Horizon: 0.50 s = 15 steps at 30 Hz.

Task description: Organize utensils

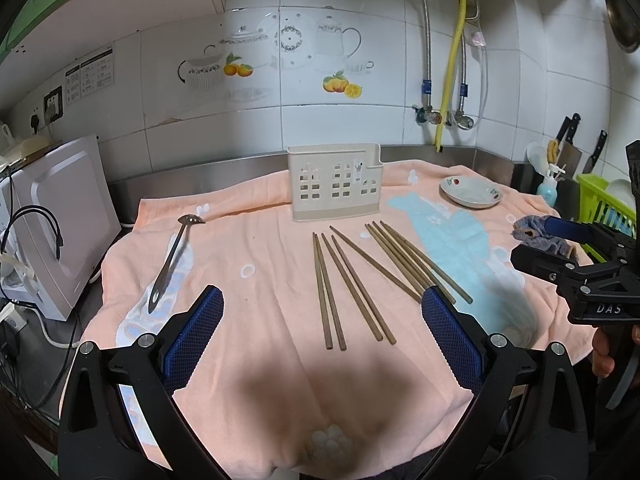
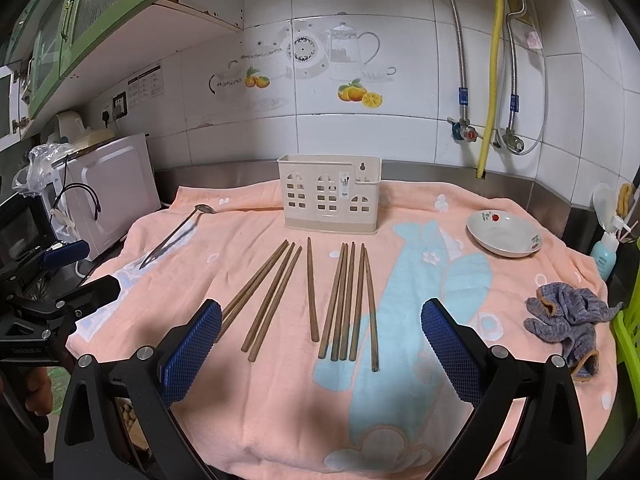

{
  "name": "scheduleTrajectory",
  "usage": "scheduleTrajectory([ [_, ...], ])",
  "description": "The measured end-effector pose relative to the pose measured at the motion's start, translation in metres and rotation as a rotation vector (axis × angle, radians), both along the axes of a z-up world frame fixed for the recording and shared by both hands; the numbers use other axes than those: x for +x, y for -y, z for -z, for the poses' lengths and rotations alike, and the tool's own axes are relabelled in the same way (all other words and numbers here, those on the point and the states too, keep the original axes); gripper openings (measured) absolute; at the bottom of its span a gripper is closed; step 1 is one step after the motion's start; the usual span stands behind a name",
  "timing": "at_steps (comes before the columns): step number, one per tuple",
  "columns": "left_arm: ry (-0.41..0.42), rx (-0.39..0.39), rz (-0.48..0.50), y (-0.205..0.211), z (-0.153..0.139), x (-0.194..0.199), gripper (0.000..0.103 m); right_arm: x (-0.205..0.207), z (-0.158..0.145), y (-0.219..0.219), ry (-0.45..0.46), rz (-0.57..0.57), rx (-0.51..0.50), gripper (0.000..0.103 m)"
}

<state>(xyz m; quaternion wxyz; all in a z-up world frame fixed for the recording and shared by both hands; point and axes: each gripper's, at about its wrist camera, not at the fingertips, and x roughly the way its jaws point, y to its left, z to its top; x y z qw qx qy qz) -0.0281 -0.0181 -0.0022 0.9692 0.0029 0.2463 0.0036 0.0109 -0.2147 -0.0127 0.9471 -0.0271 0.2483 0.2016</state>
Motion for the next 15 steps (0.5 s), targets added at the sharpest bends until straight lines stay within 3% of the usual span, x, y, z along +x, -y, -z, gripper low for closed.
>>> scheduleTrajectory([
  [15, -0.093, -0.032, -0.029, -0.009, 0.018, 0.022, 0.098, 0.017, 0.018, 0.002, -0.061, 0.01, -0.019, 0.097],
])
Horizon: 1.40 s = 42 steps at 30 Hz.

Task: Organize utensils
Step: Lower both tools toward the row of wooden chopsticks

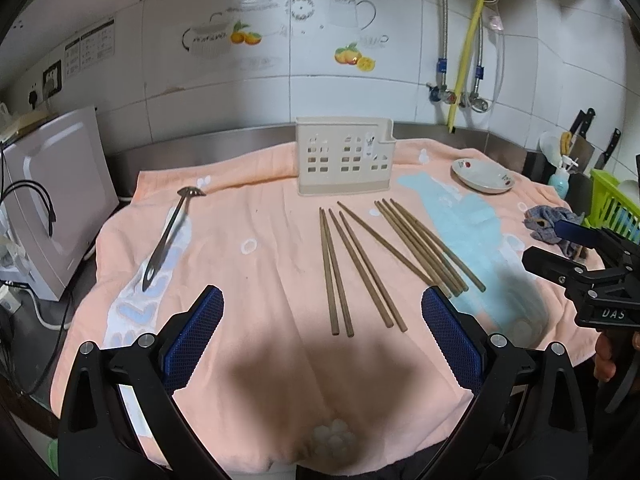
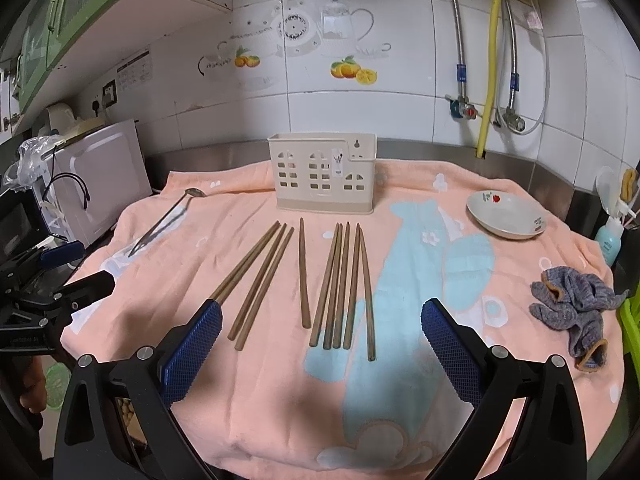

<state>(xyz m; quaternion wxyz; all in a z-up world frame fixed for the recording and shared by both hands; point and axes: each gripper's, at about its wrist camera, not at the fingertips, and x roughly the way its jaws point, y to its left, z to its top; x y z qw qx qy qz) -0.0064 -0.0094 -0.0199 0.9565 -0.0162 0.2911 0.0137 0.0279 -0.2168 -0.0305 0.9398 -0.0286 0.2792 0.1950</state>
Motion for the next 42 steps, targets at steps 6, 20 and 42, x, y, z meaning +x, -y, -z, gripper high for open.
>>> scheduleTrajectory([
  [6, -0.036, -0.014, -0.009, -0.004, 0.009, 0.009, 0.098, 0.009, 0.009, 0.0, -0.026, 0.003, -0.01, 0.097],
  [20, -0.107, -0.034, -0.024, -0.008, 0.025, 0.033, 0.098, 0.033, 0.027, 0.0, -0.079, 0.019, -0.032, 0.096],
  [42, -0.203, -0.073, -0.02, -0.014, 0.051, 0.074, 0.098, 0.072, 0.05, -0.008, -0.156, 0.02, -0.071, 0.095],
])
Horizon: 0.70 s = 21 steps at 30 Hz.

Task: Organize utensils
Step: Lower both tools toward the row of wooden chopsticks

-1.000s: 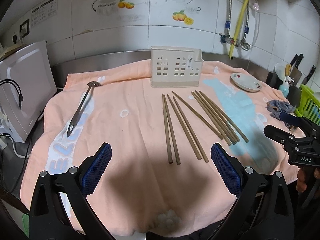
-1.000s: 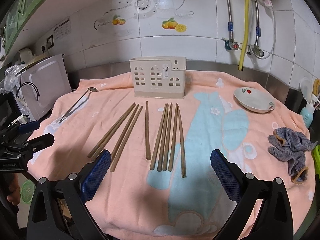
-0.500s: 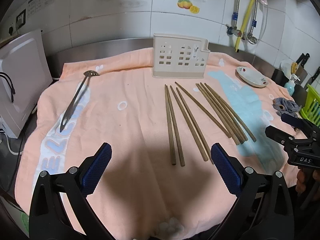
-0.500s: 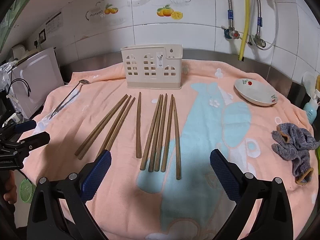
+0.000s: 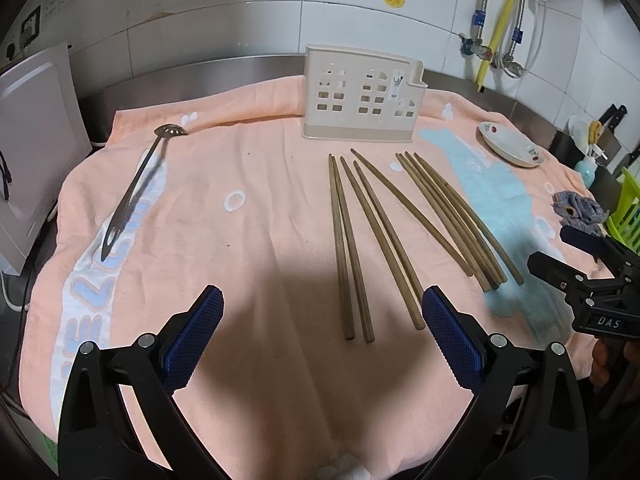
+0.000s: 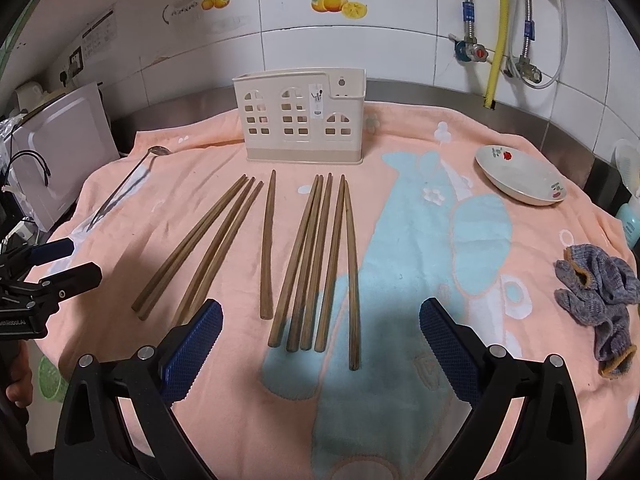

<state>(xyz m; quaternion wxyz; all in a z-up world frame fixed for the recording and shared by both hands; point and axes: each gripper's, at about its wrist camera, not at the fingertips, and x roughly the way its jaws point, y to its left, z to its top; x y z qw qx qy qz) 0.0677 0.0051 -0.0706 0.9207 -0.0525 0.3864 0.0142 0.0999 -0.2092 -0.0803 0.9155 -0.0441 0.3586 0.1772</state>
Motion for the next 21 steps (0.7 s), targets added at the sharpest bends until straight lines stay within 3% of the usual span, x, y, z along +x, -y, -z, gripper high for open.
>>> scheduleTrajectory([
  [16, -0.061, -0.018, 0.0, -0.006, 0.017, 0.029, 0.098, 0.025, 0.011, -0.002, -0.044, -0.011, -0.01, 0.095],
  [21, -0.082, -0.02, 0.009, -0.003, 0.023, 0.038, 0.098, 0.033, 0.018, 0.0, -0.067, -0.008, -0.011, 0.09],
])
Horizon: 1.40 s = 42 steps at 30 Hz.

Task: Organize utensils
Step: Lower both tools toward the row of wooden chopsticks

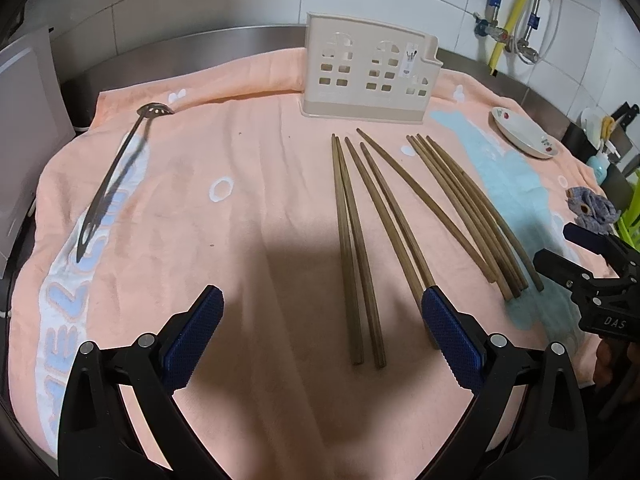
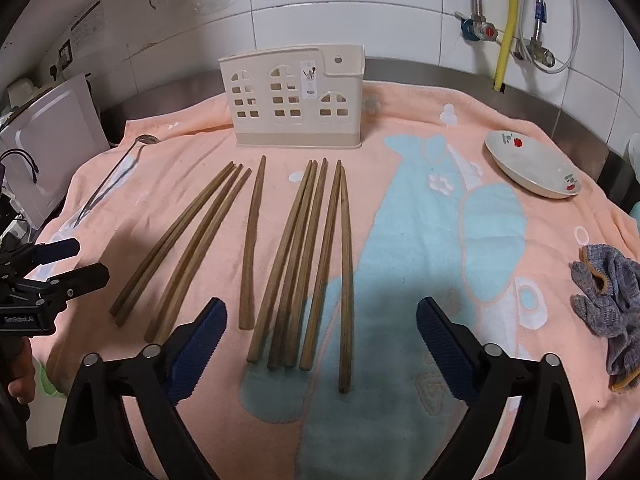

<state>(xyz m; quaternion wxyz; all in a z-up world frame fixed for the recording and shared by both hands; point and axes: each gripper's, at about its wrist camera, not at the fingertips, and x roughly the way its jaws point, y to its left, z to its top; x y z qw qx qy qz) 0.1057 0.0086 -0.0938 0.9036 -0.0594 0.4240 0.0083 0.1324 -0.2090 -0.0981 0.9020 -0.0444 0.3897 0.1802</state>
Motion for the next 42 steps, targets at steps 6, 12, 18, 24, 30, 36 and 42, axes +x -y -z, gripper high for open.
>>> scheduleTrajectory([
  [6, -0.003, -0.004, -0.002, -0.002, 0.003, 0.01, 0.097, 0.009, 0.008, 0.0, -0.031, -0.007, 0.008, 0.085],
  [12, -0.009, -0.025, -0.023, -0.009, 0.005, 0.017, 0.087, 0.014, 0.011, 0.0, -0.044, -0.017, 0.009, 0.076],
  [18, -0.022, -0.021, -0.016, -0.011, 0.009, 0.023, 0.07, 0.018, 0.017, 0.0, -0.06, -0.019, 0.012, 0.069],
  [24, -0.036, -0.026, 0.019, -0.005, 0.014, 0.028, 0.055, 0.022, 0.022, 0.004, -0.074, -0.013, 0.013, 0.061],
  [30, -0.051, -0.021, 0.041, 0.001, 0.019, 0.033, 0.037, 0.024, 0.026, 0.007, -0.084, -0.011, 0.009, 0.053],
  [36, -0.06, -0.017, 0.055, 0.004, 0.023, 0.036, 0.02, 0.025, 0.029, 0.008, -0.091, -0.01, 0.013, 0.045],
  [42, -0.059, 0.002, 0.076, 0.014, 0.025, 0.037, 0.015, 0.025, 0.031, 0.007, -0.097, -0.013, 0.014, 0.043],
])
